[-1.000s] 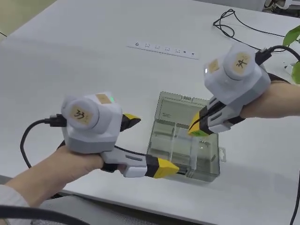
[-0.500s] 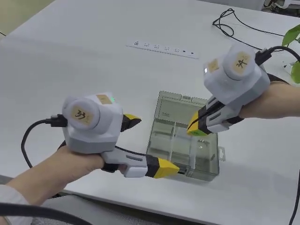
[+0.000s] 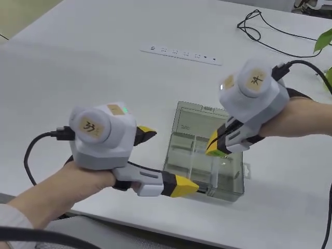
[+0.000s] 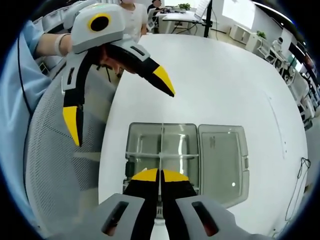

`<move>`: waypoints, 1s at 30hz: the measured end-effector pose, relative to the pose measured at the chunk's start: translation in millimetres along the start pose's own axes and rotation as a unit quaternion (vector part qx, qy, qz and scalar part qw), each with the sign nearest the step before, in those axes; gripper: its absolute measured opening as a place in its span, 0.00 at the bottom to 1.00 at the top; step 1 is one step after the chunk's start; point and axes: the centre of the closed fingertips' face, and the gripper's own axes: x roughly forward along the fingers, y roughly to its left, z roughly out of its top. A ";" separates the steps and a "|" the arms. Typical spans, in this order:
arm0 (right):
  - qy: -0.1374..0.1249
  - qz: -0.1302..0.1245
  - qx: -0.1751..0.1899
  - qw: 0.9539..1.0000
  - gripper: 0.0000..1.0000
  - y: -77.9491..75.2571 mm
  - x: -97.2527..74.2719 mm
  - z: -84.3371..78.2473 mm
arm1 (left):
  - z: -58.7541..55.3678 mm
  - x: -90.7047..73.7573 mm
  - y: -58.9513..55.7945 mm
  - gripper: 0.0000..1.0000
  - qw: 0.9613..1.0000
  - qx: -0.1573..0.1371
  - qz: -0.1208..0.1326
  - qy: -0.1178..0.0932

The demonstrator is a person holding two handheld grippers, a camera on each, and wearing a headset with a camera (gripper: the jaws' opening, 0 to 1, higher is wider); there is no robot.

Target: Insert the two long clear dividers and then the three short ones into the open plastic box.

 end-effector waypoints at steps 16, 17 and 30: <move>0.030 0.012 0.007 0.999 0.02 -2.6 20.1 -10.5 | 0.4 -2.6 1.5 0.93 1.000 0.001 0.002 -0.001; 0.032 0.012 0.007 0.999 0.02 -2.5 20.5 -10.9 | 0.5 -2.6 1.5 0.93 1.000 0.001 0.002 -0.001; 0.047 0.013 0.010 0.999 0.02 0.2 24.4 -14.6 | 2.3 -2.8 1.0 0.92 1.000 0.001 0.003 -0.002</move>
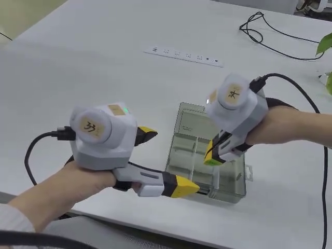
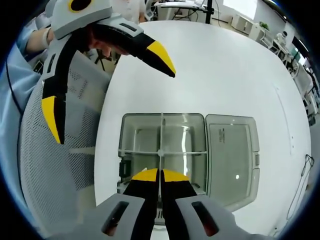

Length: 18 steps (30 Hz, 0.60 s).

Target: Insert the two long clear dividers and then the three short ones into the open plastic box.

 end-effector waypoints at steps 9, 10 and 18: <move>0.000 -0.001 0.001 1.000 0.02 -3.6 1.5 -1.6 | 1.6 0.3 -0.6 0.92 1.000 0.002 -0.001 -0.002; 0.000 -0.001 0.001 1.000 0.02 -5.0 2.1 -2.1 | 1.7 0.4 -0.4 0.92 1.000 0.002 -0.001 -0.002; -0.006 0.005 0.003 1.000 0.05 -5.6 2.6 -2.4 | 1.7 -0.4 -0.2 0.92 1.000 0.003 -0.001 -0.001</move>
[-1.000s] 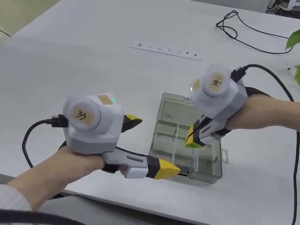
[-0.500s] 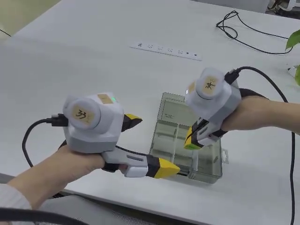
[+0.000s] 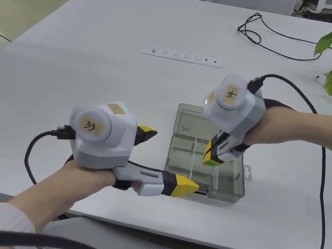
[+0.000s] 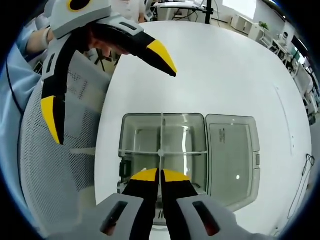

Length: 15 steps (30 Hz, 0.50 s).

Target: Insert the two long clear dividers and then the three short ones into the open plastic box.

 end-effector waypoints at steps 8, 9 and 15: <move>-0.047 0.005 0.019 0.999 0.15 2.0 -7.0 6.4 | -0.1 -0.3 0.3 0.92 1.000 0.001 -0.001 0.001; -0.049 0.002 0.025 0.998 0.18 0.9 -7.8 6.2 | 0.0 -0.2 0.1 0.92 1.000 0.001 -0.001 0.001; -0.125 0.011 0.063 0.990 0.27 3.3 -22.9 19.9 | 1.6 0.3 -0.4 0.92 1.000 0.003 -0.002 0.001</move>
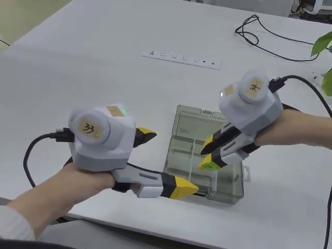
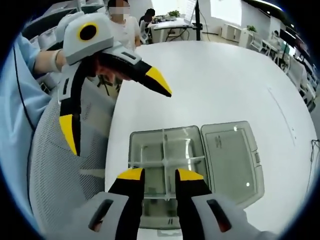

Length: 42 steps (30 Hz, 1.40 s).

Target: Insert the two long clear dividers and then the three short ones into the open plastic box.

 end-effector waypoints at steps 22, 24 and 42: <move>-0.134 -0.060 0.043 0.988 0.86 1.5 -46.1 -10.5 | -0.3 -2.7 -0.3 0.93 1.000 0.004 -0.002 0.009; -0.143 -0.072 0.061 0.985 0.90 0.0 -51.4 -15.0 | -0.4 -2.9 -0.9 0.93 1.000 0.004 -0.002 0.009; -0.113 -0.140 0.131 0.975 1.00 -13.5 -98.7 -111.3 | -2.7 -4.5 -1.7 0.93 1.000 0.006 -0.002 0.016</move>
